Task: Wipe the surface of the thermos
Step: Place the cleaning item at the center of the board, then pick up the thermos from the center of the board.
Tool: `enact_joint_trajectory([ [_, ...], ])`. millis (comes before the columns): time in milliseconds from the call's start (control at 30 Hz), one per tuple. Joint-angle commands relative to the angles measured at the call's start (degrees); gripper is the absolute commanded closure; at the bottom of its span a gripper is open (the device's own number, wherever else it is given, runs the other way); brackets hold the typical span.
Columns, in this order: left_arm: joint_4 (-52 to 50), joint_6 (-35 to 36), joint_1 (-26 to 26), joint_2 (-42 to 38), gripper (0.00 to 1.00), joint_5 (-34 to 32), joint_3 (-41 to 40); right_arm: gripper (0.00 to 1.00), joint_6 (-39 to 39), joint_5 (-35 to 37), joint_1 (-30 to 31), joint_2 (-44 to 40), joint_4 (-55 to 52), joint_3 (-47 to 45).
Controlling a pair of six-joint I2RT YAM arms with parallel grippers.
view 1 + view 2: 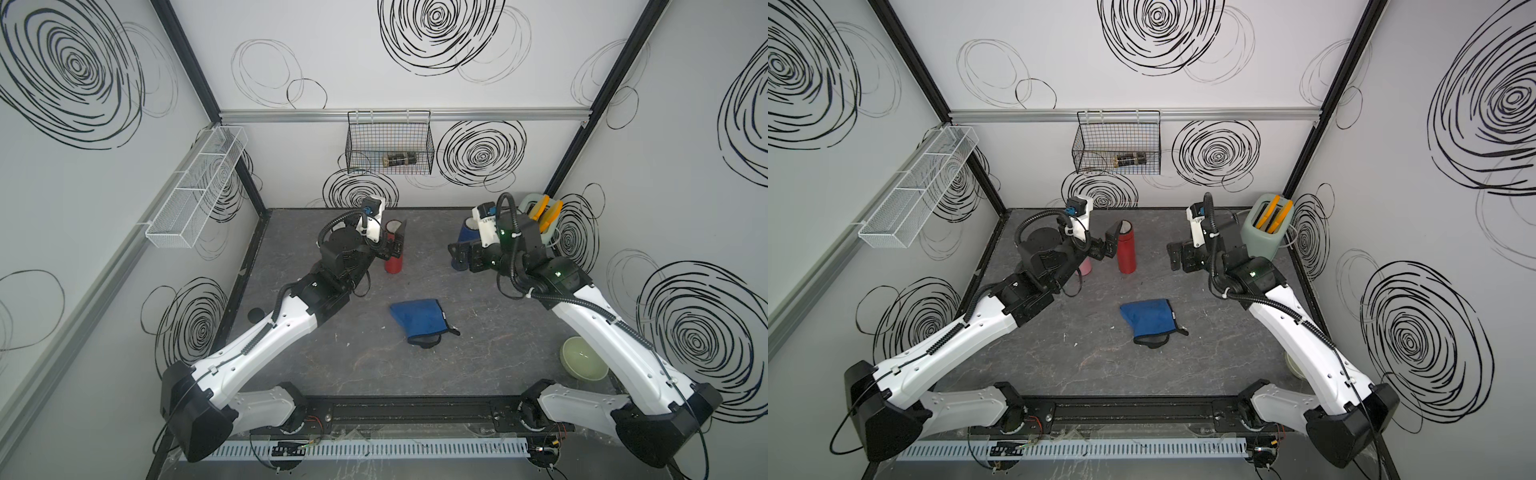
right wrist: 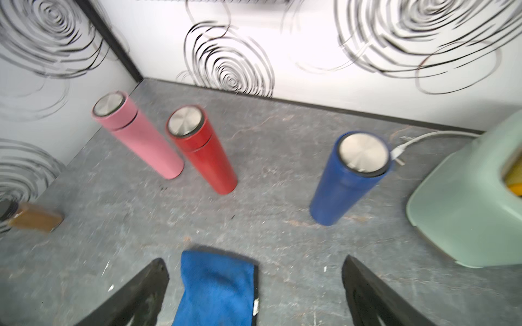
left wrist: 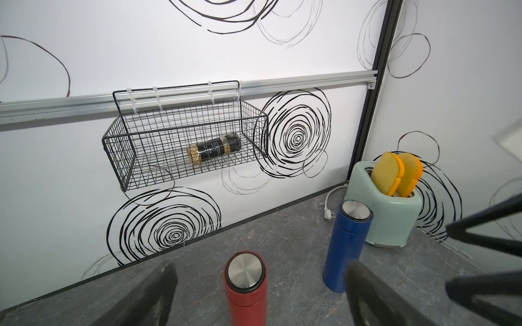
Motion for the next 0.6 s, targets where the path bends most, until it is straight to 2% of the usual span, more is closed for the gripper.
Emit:
enact_joint_trajectory([
  [0,1.0,-1.3,-1.0,-1.5,0.04,-0.6,-0.5,0.02,-1.9,0.7,-3.7,5.5,-4.7,5.7],
  [333,-4.2,-1.5,-4.9,-3.3,0.04,-1.9,-0.6,0.02,-5.0,1.4,-12.7,29.7,-19.0,32.0],
  [567,-12.6,-3.5,-6.5,-3.6,0.04,1.5,1.1,0.01,-5.4,-0.5,-13.9,43.0,-27.5,46.9],
])
